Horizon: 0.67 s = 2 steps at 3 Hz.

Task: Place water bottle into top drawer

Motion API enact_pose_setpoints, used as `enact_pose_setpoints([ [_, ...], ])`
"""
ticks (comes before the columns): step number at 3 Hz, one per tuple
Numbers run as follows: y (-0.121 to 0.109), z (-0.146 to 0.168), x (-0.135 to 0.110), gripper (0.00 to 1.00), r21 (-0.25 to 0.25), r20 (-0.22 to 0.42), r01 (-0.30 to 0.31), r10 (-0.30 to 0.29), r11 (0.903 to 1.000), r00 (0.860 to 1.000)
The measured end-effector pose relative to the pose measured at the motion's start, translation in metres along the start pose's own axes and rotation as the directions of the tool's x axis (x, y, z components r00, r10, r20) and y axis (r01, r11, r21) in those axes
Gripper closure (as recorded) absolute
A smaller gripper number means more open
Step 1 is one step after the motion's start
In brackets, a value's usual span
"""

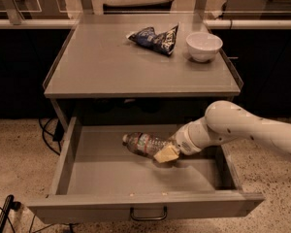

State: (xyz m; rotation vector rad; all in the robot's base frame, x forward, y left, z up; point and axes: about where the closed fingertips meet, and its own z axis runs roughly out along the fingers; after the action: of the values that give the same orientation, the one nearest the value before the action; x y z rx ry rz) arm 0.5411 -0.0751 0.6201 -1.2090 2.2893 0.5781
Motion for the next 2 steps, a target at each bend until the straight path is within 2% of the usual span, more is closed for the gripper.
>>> enact_pose_setpoints([
  [1, 0.0, 0.0, 0.0, 0.28, 0.0, 0.0, 0.0, 0.0, 1.0, 1.0],
  [2, 0.0, 0.0001, 0.0, 0.03, 0.0, 0.0, 0.0, 0.0, 1.0, 1.0],
])
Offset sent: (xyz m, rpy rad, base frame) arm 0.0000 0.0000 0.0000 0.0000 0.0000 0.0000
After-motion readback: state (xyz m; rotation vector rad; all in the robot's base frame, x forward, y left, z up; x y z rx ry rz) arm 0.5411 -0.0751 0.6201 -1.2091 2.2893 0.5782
